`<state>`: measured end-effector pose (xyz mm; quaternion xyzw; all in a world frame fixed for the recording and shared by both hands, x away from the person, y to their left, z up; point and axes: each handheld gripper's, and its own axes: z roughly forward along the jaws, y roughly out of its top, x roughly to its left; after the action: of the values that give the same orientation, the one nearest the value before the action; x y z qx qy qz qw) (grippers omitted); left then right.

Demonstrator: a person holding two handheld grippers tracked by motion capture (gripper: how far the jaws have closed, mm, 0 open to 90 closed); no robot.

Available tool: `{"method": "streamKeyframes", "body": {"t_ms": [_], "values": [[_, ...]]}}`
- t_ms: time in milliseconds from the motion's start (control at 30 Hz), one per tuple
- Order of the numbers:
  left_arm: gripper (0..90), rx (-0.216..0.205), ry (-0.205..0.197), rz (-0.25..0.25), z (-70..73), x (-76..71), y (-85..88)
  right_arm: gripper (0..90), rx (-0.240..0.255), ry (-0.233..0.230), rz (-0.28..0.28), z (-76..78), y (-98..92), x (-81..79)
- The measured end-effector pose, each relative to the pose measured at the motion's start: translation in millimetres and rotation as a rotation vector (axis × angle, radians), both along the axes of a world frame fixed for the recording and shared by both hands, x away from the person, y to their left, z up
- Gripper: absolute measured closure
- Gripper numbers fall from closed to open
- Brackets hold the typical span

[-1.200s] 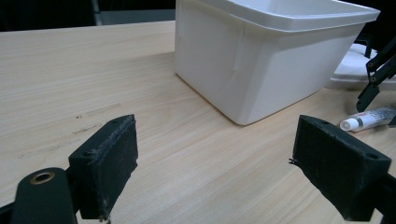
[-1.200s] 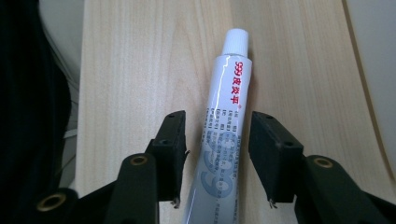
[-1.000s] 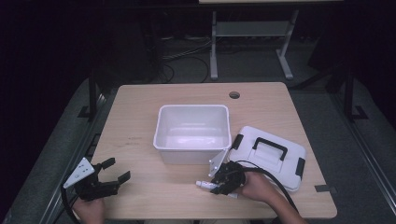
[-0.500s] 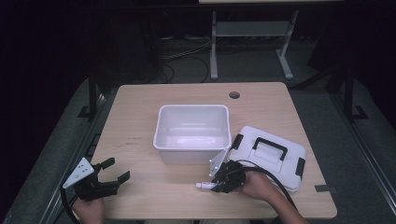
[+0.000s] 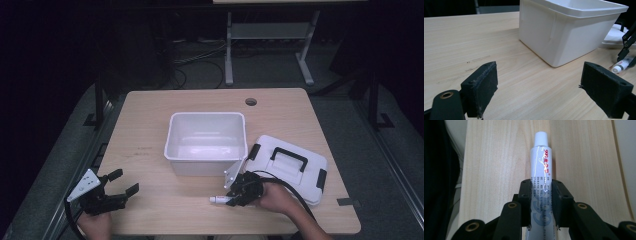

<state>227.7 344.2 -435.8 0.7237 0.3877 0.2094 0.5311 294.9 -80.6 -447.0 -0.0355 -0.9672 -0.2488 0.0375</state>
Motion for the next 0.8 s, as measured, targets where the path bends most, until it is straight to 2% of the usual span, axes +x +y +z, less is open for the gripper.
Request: {"method": "streamKeyframes", "body": {"t_ms": [133, 333, 500, 567, 600, 633, 700, 800], "values": [[13.2, 0.001, 0.000, 0.000, 0.0, 0.1, -0.2, 71.3, -0.004, 0.002, 0.004, 2.2, -1.0, -0.3], [13.2, 0.003, 0.001, -0.001, 0.0, 0.2, -1.2, 71.5, 0.024, 0.012, 0.004, 12.0, -7.2, -1.9], [13.2, 0.003, 0.001, -0.002, -0.1, 0.6, -1.5, 71.6, 0.023, 0.015, 0.008, 17.0, -9.8, -2.6], [13.2, 0.006, 0.001, -0.002, 0.1, 0.5, -1.7, 71.6, 0.008, -0.001, 0.021, 22.8, -8.2, -3.1], [13.2, 0.007, 0.001, -0.001, 0.1, 0.3, -1.6, 71.5, 0.030, 0.001, 0.030, 30.8, -6.6, -3.3], [13.1, 0.007, 0.001, -0.001, 0.1, 0.3, -1.6, 71.5, 0.030, 0.001, 0.030, 30.8, -6.6, -3.3], [13.1, 0.005, 0.000, -0.001, 0.2, 0.0, -1.1, 71.6, 0.017, -0.017, 0.041, 41.4, -4.6, -2.7], [13.2, 0.003, 0.001, 0.001, 0.3, -0.1, -0.4, 71.5, 0.031, -0.019, 0.046, 52.7, -4.0, -1.9]]}}
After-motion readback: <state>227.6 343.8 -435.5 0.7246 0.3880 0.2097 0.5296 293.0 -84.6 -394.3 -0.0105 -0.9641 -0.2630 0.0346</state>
